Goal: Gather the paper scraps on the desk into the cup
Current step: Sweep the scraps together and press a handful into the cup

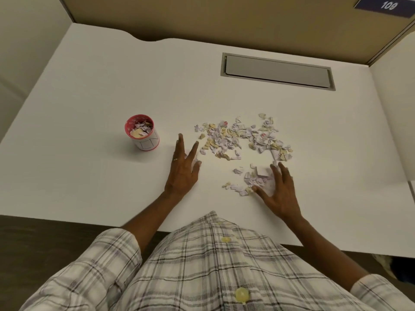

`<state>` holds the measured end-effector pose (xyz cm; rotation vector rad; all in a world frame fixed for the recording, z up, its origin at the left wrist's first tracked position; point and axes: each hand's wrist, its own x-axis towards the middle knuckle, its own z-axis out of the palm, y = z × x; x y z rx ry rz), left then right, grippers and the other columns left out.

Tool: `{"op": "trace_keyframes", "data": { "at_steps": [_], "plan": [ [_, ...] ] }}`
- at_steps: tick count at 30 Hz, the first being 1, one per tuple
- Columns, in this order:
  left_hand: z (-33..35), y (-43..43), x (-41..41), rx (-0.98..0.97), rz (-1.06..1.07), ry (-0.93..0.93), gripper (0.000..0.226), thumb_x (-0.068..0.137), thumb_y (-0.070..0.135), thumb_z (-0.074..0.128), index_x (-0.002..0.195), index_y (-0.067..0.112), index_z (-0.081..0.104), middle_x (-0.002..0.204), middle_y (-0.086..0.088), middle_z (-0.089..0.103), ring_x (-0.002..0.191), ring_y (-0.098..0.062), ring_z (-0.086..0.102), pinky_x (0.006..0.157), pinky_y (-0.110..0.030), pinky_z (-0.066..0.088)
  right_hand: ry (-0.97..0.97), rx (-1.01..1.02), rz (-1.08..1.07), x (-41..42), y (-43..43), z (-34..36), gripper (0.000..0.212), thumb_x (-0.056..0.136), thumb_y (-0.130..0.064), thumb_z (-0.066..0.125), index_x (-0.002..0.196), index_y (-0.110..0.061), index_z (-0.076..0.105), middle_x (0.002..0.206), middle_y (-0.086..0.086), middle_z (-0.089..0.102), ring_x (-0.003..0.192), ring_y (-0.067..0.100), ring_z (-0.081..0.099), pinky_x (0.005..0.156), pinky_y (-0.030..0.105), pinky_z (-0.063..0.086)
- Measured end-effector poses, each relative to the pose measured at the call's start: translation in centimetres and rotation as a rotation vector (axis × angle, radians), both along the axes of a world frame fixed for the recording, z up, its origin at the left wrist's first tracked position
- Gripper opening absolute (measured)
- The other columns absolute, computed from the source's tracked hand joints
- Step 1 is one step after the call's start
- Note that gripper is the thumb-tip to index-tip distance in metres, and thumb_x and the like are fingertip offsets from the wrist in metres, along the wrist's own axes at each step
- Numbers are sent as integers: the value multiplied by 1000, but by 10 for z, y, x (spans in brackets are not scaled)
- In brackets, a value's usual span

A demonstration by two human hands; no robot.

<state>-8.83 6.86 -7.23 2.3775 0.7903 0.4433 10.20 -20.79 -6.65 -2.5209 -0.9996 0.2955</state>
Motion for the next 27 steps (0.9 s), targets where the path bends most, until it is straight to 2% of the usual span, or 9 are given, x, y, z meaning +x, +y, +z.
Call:
{"op": "trace_keyframes", "data": {
  "at_steps": [3, 6, 8, 11, 15, 18, 21, 24, 27],
  "plan": [
    [1, -3, 18, 24, -61, 227, 63, 101, 46, 42, 156, 29, 19, 165, -7, -14, 153, -27, -10, 124, -49, 6, 5, -72, 80, -19, 14, -5, 105, 79, -86, 51, 159, -32, 11, 170, -1, 5, 157, 25, 3, 126, 52, 7],
    [-5, -14, 18, 22, -143, 269, 64, 101, 52, 37, 156, 22, 24, 166, -7, -5, 153, -22, -8, 124, -49, 6, -45, -94, 186, -37, 40, -11, 96, 86, -82, 46, 160, -32, 10, 170, 1, 4, 158, 25, -4, 126, 50, 1],
    [-9, -30, 10, -1, -205, 211, 68, 99, 54, 41, 155, 19, 27, 166, -5, 0, 153, -19, -6, 125, -46, 6, -67, -59, 226, -44, 54, -13, 73, 98, -65, 46, 158, -29, 24, 169, 5, 13, 158, 28, 3, 127, 52, 8],
    [-17, -55, 1, 32, -292, 170, 76, 95, 60, 46, 155, 18, 24, 166, -3, 3, 153, -15, -4, 125, -42, 7, -83, 81, 283, -42, 61, -14, 40, 106, -32, 49, 141, -15, 53, 155, 14, 40, 146, 34, 35, 115, 53, 39],
    [-22, -75, 6, 135, -308, 185, 80, 92, 65, 45, 155, 21, 25, 165, -3, 9, 153, -18, 2, 125, -47, 8, -76, 121, 297, -22, 52, -8, 23, 107, -26, 48, 122, -14, 60, 145, 8, 50, 130, 26, 50, 101, 43, 52],
    [-20, -81, 17, 145, -269, 204, 72, 92, 64, 46, 153, 29, 30, 165, -3, 9, 153, -20, 3, 125, -46, 6, -73, 132, 263, -7, 35, -5, 25, 105, -31, 49, 122, -16, 60, 148, 6, 48, 129, 25, 51, 103, 43, 51],
    [-18, -83, 26, 182, -280, 172, 59, 95, 56, 48, 149, 35, 38, 165, -2, 12, 153, -20, 5, 125, -46, 5, -34, 104, 306, 1, 21, -4, 51, 102, -45, 53, 147, -24, 43, 162, 3, 31, 147, 24, 33, 120, 38, 34],
    [-16, -85, 32, 97, -266, 55, 37, 94, 42, 59, 130, 31, 62, 157, -1, 37, 150, -19, 22, 123, -50, 12, -29, 8, 347, -3, 22, -6, 74, 99, -53, 54, 159, -26, 22, 169, 5, 14, 156, 27, 14, 126, 43, 16],
    [-16, -85, 34, 14, -179, -49, 19, 92, 28, 65, 108, 18, 69, 142, -1, 56, 143, -15, 37, 119, -50, 24, -62, -12, 364, -14, 33, -7, 62, 103, -48, 50, 156, -21, 32, 164, 10, 27, 154, 30, 20, 125, 51, 22]
  ]
}}
